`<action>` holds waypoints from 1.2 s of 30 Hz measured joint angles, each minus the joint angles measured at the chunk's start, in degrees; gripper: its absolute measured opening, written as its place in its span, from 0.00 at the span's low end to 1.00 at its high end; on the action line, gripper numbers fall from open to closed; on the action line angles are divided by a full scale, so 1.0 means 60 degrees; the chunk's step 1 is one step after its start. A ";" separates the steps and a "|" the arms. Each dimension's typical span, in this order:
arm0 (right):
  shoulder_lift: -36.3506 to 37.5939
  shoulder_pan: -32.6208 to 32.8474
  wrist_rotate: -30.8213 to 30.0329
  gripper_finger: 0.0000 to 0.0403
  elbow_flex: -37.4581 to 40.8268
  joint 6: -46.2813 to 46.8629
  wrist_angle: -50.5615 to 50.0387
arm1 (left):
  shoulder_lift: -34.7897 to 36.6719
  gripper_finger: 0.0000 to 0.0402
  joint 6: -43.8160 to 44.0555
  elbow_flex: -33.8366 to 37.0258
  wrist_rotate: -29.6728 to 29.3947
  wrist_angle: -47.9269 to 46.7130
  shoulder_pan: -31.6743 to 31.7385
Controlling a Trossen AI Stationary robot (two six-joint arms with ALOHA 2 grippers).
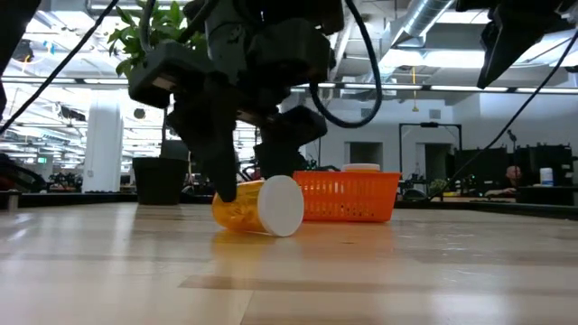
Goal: Pick and place pill bottles into a basket
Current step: Put the orange medicine bottle into the orange basket
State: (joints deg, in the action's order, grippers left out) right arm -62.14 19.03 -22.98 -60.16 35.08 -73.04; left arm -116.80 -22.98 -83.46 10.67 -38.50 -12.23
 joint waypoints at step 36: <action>0.0001 0.0000 0.0069 0.81 -0.0004 -0.0097 0.0256 | -0.0411 0.49 0.0295 0.0033 -0.0214 0.0152 -0.0004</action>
State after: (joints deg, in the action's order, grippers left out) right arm -62.13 19.03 -22.57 -60.18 34.50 -71.50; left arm -119.26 -21.21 -83.26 9.39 -37.58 -12.25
